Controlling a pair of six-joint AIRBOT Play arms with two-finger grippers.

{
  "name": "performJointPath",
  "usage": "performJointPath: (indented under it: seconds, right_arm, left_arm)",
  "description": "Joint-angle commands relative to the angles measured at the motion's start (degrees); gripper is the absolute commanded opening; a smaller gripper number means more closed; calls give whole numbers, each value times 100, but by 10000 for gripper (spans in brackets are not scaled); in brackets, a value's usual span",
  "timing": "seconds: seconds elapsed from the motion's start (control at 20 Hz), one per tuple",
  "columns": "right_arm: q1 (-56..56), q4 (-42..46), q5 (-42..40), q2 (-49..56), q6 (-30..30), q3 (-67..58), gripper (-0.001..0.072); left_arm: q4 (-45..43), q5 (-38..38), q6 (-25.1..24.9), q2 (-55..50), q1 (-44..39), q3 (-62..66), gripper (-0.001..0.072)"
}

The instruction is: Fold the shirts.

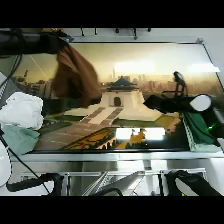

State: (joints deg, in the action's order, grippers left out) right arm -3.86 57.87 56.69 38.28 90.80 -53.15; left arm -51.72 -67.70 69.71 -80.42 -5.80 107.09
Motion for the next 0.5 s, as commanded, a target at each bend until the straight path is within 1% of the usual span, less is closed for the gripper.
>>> performJointPath:
  seconds: [0.0,0.1,0.25,0.3,0.35,0.4,0.45]
  right_arm:
    - [966,-4,907,-267,-455,-96,601]
    - [1193,-2,1303,-251,-621,-96,601]
    - [1270,-4,1495,-229,-625,-94,601]
    - [1270,-4,1552,-221,-625,-94,601]
    - [1270,-4,1633,-216,-625,-94,602]
    - [1268,-4,1709,-219,-660,-90,603]
    - [1268,-4,1738,-219,-691,-70,604]
  left_arm:
    - [162,-48,190,516,-935,-1051,12]
    - [188,122,199,490,-1248,-1681,12]
    - [192,492,234,295,-1593,-2455,16]
    - [192,538,240,214,-1668,-2623,178]
    - [188,527,243,136,-1709,-2734,645]
    - [192,442,402,70,-1687,-2780,683]
    - [188,271,555,46,-1593,-2750,682]
